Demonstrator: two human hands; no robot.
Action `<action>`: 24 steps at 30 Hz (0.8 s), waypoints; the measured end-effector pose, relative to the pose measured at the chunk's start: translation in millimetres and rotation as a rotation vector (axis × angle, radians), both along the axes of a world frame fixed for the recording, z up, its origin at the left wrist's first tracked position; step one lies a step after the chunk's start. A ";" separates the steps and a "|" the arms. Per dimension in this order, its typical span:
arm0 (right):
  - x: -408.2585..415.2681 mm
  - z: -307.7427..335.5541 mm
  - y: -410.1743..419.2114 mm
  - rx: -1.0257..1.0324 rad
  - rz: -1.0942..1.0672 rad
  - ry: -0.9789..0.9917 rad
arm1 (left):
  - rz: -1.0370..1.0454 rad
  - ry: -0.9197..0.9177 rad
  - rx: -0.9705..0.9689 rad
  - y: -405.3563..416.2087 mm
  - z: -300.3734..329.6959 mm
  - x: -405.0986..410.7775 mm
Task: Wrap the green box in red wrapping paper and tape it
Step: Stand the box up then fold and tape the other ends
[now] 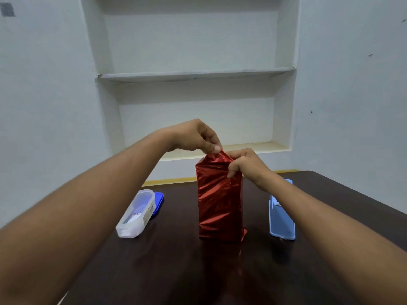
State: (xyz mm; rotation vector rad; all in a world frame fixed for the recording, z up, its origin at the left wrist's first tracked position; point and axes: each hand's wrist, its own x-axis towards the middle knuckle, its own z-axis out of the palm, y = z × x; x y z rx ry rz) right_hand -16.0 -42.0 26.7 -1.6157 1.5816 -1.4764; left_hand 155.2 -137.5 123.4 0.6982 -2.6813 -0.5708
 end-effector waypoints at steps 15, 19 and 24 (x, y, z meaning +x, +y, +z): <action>-7.8 -7.1 -3.8 -0.085 0.095 -0.075 | 0.274 0.466 0.117 2.3 12.1 -21.3; -8.0 -7.7 -1.6 -0.118 0.096 -0.127 | 0.360 0.013 0.200 8.9 11.2 -13.2; -3.2 -7.3 0.5 -0.126 0.092 -0.116 | 0.337 0.011 0.345 5.4 -7.4 -15.7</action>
